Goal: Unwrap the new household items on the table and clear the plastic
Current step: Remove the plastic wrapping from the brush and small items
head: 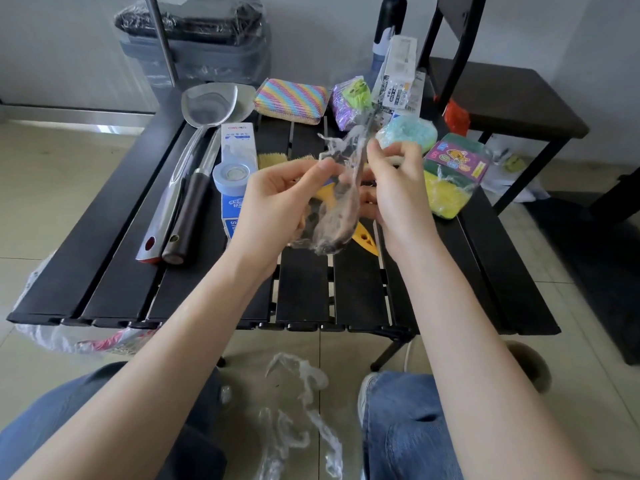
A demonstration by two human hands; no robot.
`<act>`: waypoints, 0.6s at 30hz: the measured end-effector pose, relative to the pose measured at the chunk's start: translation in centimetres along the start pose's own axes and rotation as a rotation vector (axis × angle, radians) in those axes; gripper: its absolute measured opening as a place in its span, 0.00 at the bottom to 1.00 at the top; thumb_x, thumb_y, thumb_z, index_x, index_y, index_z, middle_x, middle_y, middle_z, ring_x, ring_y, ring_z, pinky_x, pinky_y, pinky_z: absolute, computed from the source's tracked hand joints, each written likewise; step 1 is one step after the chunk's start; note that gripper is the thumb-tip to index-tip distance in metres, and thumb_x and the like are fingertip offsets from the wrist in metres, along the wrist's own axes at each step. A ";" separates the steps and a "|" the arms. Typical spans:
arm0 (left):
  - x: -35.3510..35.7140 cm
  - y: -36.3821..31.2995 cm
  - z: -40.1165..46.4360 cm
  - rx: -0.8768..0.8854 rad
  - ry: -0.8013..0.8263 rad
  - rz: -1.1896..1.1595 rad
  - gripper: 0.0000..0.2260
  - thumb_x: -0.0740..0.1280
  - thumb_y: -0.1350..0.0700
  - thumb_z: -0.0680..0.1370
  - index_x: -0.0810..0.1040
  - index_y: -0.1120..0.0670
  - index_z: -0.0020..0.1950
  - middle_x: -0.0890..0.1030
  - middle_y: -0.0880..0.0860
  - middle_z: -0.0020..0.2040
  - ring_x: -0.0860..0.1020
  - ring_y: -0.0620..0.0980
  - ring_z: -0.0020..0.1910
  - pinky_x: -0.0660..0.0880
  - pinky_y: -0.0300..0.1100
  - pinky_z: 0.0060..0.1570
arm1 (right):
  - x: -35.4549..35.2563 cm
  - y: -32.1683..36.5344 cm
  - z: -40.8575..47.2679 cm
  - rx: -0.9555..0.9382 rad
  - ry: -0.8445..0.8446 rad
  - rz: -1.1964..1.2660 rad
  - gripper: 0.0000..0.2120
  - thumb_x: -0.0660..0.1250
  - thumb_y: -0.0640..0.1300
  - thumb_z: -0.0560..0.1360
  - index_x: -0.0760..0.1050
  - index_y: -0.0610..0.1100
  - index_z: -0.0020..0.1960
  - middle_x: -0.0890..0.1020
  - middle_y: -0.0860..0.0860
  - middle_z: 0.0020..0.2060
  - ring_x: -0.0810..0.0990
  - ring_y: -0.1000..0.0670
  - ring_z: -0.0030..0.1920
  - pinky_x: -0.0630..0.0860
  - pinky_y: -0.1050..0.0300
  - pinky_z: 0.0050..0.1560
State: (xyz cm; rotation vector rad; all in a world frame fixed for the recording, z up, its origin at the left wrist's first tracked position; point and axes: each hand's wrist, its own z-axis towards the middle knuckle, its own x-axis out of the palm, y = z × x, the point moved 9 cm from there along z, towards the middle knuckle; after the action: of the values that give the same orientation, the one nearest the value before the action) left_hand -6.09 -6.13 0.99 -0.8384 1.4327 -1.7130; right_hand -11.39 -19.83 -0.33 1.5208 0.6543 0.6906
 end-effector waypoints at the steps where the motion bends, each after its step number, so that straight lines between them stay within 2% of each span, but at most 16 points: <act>1: -0.1 -0.1 0.0 0.007 -0.020 -0.017 0.07 0.64 0.58 0.79 0.81 0.58 0.47 0.76 0.41 0.24 0.72 0.35 0.21 0.64 0.23 0.24 | 0.6 0.2 -0.2 -0.022 0.051 -0.010 0.09 0.58 0.50 0.82 0.67 0.44 0.53 0.81 0.43 0.42 0.82 0.49 0.35 0.80 0.52 0.35; 2: -0.2 -0.1 0.0 0.015 -0.034 -0.034 0.07 0.65 0.58 0.79 0.81 0.58 0.47 0.78 0.43 0.26 0.74 0.35 0.23 0.67 0.24 0.27 | 1.3 0.5 -0.4 -0.037 0.107 -0.033 0.11 0.57 0.51 0.82 0.69 0.43 0.50 0.82 0.43 0.44 0.83 0.49 0.37 0.81 0.52 0.36; 4: -0.5 0.2 0.2 0.021 -0.057 -0.065 0.08 0.65 0.56 0.79 0.83 0.57 0.47 0.83 0.48 0.33 0.80 0.41 0.30 0.74 0.33 0.34 | 2.4 0.4 -0.6 -0.013 0.199 -0.068 0.14 0.59 0.52 0.82 0.72 0.42 0.47 0.83 0.44 0.45 0.83 0.49 0.40 0.81 0.53 0.38; 5: -0.8 0.5 0.3 0.015 -0.073 -0.070 0.08 0.66 0.55 0.79 0.83 0.56 0.47 0.83 0.48 0.33 0.80 0.43 0.30 0.75 0.36 0.35 | 2.8 0.2 -0.7 -0.005 0.234 -0.111 0.14 0.60 0.52 0.81 0.74 0.41 0.48 0.83 0.43 0.47 0.84 0.48 0.42 0.82 0.53 0.40; 7: -1.3 0.8 0.5 0.004 -0.106 -0.080 0.08 0.65 0.55 0.79 0.83 0.56 0.47 0.81 0.48 0.31 0.77 0.43 0.29 0.72 0.35 0.34 | 3.1 -0.1 -0.9 -0.018 0.272 -0.212 0.16 0.63 0.53 0.79 0.76 0.38 0.50 0.82 0.38 0.51 0.83 0.49 0.45 0.81 0.51 0.45; 9: -1.3 0.8 0.4 0.014 -0.107 -0.089 0.08 0.66 0.54 0.79 0.84 0.55 0.46 0.81 0.53 0.35 0.76 0.50 0.35 0.71 0.41 0.38 | 3.1 0.0 -1.1 -0.051 0.279 -0.238 0.16 0.64 0.51 0.79 0.77 0.37 0.50 0.82 0.38 0.50 0.83 0.51 0.42 0.81 0.51 0.46; 10: -1.4 0.6 0.4 0.025 -0.107 -0.088 0.08 0.66 0.54 0.79 0.84 0.54 0.46 0.81 0.54 0.35 0.75 0.52 0.34 0.70 0.42 0.37 | 3.1 0.2 -1.2 -0.067 0.279 -0.241 0.15 0.63 0.49 0.80 0.76 0.36 0.50 0.83 0.39 0.49 0.82 0.51 0.40 0.81 0.50 0.46; 13: -2.2 0.1 0.3 0.031 -0.145 -0.080 0.09 0.64 0.54 0.80 0.82 0.54 0.46 0.73 0.45 0.23 0.65 0.42 0.20 0.62 0.33 0.23 | 2.5 0.0 -0.9 -0.021 0.252 -0.148 0.10 0.58 0.44 0.83 0.72 0.39 0.47 0.83 0.38 0.49 0.84 0.44 0.44 0.80 0.44 0.51; 15: -2.8 -0.1 0.5 0.017 -0.168 -0.140 0.09 0.62 0.54 0.81 0.80 0.55 0.47 0.68 0.44 0.20 0.60 0.40 0.19 0.57 0.32 0.20 | 2.0 -0.4 -0.7 0.055 0.211 0.017 0.09 0.54 0.42 0.84 0.67 0.42 0.45 0.83 0.38 0.46 0.83 0.36 0.46 0.79 0.40 0.50; 18: -2.7 -0.2 0.5 0.003 -0.159 -0.169 0.10 0.62 0.53 0.81 0.80 0.54 0.46 0.62 0.45 0.21 0.59 0.41 0.20 0.57 0.32 0.19 | 2.1 -0.9 -0.6 0.162 0.207 0.222 0.06 0.51 0.42 0.84 0.64 0.42 0.51 0.83 0.38 0.39 0.83 0.37 0.38 0.79 0.39 0.45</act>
State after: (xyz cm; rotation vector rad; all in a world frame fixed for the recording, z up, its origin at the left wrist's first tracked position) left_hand -4.33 -4.05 1.23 -1.0949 1.2830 -1.7290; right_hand -10.51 -17.79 -1.15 1.7025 0.7167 0.9937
